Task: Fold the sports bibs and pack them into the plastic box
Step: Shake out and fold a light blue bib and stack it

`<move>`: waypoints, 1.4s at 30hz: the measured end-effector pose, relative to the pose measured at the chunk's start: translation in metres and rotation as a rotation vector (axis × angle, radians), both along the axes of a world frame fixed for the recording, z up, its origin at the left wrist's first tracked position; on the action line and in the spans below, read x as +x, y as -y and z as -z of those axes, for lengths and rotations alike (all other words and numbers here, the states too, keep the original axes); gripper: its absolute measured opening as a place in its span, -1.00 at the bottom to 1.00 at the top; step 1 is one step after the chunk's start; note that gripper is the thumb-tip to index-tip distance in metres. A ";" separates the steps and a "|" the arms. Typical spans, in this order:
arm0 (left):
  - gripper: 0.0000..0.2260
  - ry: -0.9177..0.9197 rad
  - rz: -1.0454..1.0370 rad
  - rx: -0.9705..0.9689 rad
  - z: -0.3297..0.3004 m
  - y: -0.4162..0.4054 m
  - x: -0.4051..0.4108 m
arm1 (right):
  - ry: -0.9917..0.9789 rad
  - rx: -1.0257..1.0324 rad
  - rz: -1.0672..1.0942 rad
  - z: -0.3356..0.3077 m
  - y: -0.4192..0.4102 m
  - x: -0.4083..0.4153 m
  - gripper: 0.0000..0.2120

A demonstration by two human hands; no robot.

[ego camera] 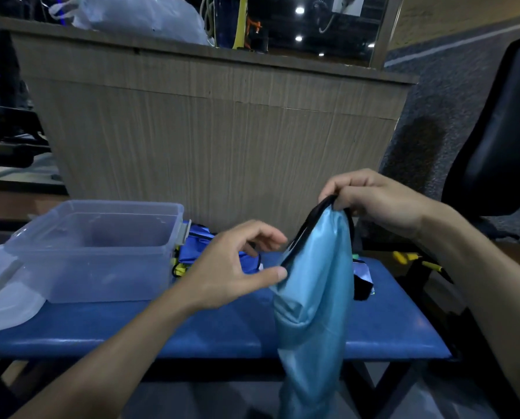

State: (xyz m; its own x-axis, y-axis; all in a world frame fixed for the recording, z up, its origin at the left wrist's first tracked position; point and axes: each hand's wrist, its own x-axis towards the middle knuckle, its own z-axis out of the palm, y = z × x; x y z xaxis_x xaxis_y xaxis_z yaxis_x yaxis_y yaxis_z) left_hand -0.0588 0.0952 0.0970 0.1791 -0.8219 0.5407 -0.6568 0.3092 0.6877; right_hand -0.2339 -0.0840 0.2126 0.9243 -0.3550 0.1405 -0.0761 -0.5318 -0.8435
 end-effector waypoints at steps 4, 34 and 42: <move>-0.81 0.035 0.010 -0.006 0.016 0.006 -0.022 | 0.009 -0.051 0.013 -0.001 0.005 0.001 -0.71; -0.93 0.706 -0.538 -0.367 0.035 0.019 -0.048 | 0.180 0.037 0.190 0.051 0.017 0.022 -0.74; -0.92 0.861 -0.411 -0.312 0.029 0.021 -0.042 | 0.162 0.037 0.156 0.048 0.011 0.026 -0.76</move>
State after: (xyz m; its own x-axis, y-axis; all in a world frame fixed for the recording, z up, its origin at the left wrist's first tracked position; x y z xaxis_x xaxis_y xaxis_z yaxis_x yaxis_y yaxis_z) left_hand -0.1004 0.0742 0.0682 -0.1367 -0.5836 0.8005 -0.9889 0.0325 -0.1452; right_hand -0.2080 -0.0947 0.1641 0.8241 -0.4998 0.2666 -0.0176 -0.4930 -0.8699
